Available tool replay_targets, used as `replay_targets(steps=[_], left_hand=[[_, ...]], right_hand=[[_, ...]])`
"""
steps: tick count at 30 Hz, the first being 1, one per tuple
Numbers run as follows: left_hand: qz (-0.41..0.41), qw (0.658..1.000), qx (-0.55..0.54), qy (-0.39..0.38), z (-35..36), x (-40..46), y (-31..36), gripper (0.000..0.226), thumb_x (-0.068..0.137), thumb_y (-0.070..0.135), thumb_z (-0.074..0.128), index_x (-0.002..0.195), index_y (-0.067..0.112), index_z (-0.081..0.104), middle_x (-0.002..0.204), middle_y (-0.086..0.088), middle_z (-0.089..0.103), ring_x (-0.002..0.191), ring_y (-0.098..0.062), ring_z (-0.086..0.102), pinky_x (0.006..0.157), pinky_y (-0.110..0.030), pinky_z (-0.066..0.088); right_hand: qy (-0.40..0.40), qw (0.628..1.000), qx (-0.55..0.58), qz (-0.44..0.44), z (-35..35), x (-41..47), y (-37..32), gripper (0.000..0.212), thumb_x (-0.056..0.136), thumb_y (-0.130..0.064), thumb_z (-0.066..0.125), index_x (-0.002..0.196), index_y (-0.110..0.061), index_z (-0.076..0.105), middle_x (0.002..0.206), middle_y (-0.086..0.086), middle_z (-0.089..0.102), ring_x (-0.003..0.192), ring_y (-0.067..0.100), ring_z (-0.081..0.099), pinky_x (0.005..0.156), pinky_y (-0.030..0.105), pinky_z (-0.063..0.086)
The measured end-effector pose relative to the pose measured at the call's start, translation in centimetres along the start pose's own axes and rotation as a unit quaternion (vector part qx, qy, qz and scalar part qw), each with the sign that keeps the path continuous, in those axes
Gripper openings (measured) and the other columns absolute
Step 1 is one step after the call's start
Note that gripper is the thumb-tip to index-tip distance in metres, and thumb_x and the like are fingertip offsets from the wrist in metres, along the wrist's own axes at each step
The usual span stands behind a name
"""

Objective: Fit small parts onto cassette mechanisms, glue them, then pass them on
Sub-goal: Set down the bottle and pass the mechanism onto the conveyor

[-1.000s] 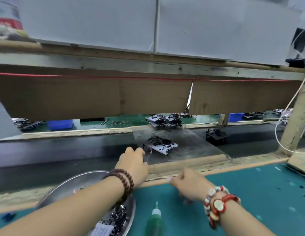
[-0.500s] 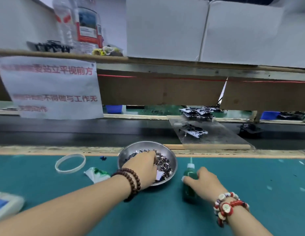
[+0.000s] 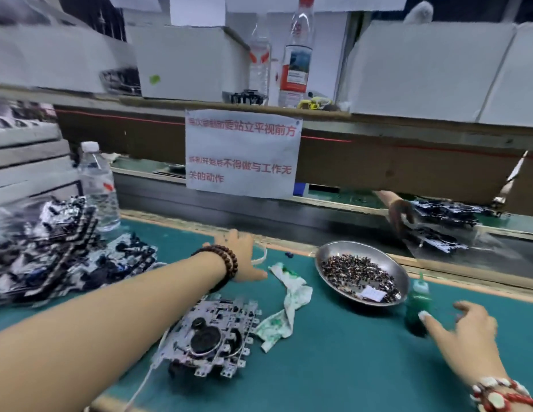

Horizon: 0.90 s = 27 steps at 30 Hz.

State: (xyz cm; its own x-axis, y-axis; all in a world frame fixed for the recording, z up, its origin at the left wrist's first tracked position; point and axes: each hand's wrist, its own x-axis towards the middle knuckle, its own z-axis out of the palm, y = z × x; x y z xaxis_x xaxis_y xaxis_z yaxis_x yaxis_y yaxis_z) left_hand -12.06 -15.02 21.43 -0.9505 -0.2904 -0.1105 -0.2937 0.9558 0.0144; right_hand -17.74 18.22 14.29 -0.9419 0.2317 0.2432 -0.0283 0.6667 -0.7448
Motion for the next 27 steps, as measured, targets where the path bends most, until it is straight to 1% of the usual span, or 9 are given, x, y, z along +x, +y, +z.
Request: replay_targets(steps=[3,5,6,8,13,17,20,23,27], left_hand=[[0.023,0.998,0.021,-0.063,0.5,-1.1,-1.2,0.09,0.078,0.069,0.05,0.146,0.021,0.015,0.151,-0.011,0.015,0.137,-0.037,0.018,0.112,-0.048,0.022],[0.069,0.988,0.036,-0.13,1.1,-2.1,-1.1,0.099,0.072,0.071,0.056,0.147,0.023,0.012,0.15,-0.008,0.018,0.136,-0.034,0.022,0.111,-0.048,0.025],[0.093,0.981,0.042,-0.165,1.3,-2.7,-1.1,0.104,0.069,0.071,0.06,0.148,0.025,0.009,0.151,-0.007,0.017,0.137,-0.032,0.024,0.111,-0.046,0.026],[0.129,0.967,0.045,-0.217,1.5,-3.6,-1.2,0.11,0.067,0.066,0.066,0.148,0.029,0.003,0.153,-0.003,0.013,0.139,-0.027,0.022,0.112,-0.043,0.024],[0.17,0.948,0.004,-0.268,0.8,-5.0,-2.4,0.112,0.072,0.055,0.07,0.147,0.032,-0.01,0.156,0.0,0.006,0.142,-0.022,0.014,0.114,-0.042,0.016],[0.187,0.946,-0.003,-0.266,0.9,-6.0,-3.4,0.121,0.069,0.048,0.076,0.145,0.033,-0.017,0.157,-0.001,-0.002,0.144,-0.019,0.005,0.116,-0.039,0.01],[0.19,0.947,0.004,-0.259,1.7,-6.7,-4.1,0.128,0.065,0.046,0.079,0.139,0.042,-0.025,0.154,-0.003,-0.022,0.144,-0.022,-0.004,0.116,-0.045,0.008],[0.204,0.952,-0.004,-0.229,2.6,-7.4,-4.5,0.132,0.063,0.044,0.081,0.133,0.047,-0.031,0.149,-0.001,-0.034,0.144,-0.026,-0.002,0.115,-0.049,0.015],[0.228,0.957,-0.005,-0.178,3.5,-8.0,-4.8,0.134,0.062,0.043,0.082,0.124,0.053,-0.036,0.142,0.005,-0.044,0.144,-0.027,0.004,0.113,-0.046,0.023]], right_hand=[[0.081,0.994,0.051,-0.047,0.0,-1.6,-1.9,0.047,0.081,-0.017,0.068,0.115,0.005,0.045,0.115,0.025,0.044,0.108,0.031,0.037,0.093,0.043,0.031],[0.074,0.99,0.072,-0.091,0.6,-3.1,-3.5,0.042,0.078,-0.022,0.064,0.11,0.001,0.046,0.107,0.019,0.043,0.097,0.028,0.04,0.09,0.042,0.033],[0.057,0.989,0.077,-0.109,1.0,-3.9,-4.4,0.035,0.081,-0.016,0.065,0.107,-0.001,0.046,0.104,0.017,0.043,0.092,0.025,0.04,0.086,0.039,0.033],[0.002,0.987,0.066,-0.149,2.1,-5.4,-5.7,0.026,0.082,-0.005,0.065,0.1,-0.009,0.046,0.094,0.01,0.046,0.081,0.023,0.042,0.075,0.03,0.031],[-0.264,0.943,0.027,-0.2,5.5,-10.3,-8.8,0.016,0.087,-0.016,0.061,0.088,-0.028,0.05,0.085,-0.004,0.055,0.06,0.003,0.048,0.061,0.012,0.038],[-0.359,0.914,0.066,-0.176,7.6,-13.1,-11.2,0.012,0.088,-0.019,0.057,0.091,-0.03,0.052,0.082,-0.011,0.054,0.052,-0.004,0.049,0.067,0.024,0.05],[-0.346,0.923,0.062,-0.159,8.1,-12.7,-11.8,0.01,0.089,-0.019,0.054,0.097,-0.025,0.053,0.088,-0.013,0.054,0.059,-0.001,0.049,0.074,0.025,0.051],[-0.274,0.949,0.051,-0.146,7.6,-9.8,-11.5,0.011,0.09,-0.013,0.052,0.096,-0.022,0.055,0.09,-0.009,0.054,0.071,0.004,0.049,0.078,0.024,0.047],[-0.159,0.978,0.006,-0.132,6.6,-4.3,-10.6,0.018,0.09,-0.007,0.049,0.101,-0.012,0.062,0.094,0.001,0.061,0.078,0.011,0.05,0.066,0.019,0.033]])
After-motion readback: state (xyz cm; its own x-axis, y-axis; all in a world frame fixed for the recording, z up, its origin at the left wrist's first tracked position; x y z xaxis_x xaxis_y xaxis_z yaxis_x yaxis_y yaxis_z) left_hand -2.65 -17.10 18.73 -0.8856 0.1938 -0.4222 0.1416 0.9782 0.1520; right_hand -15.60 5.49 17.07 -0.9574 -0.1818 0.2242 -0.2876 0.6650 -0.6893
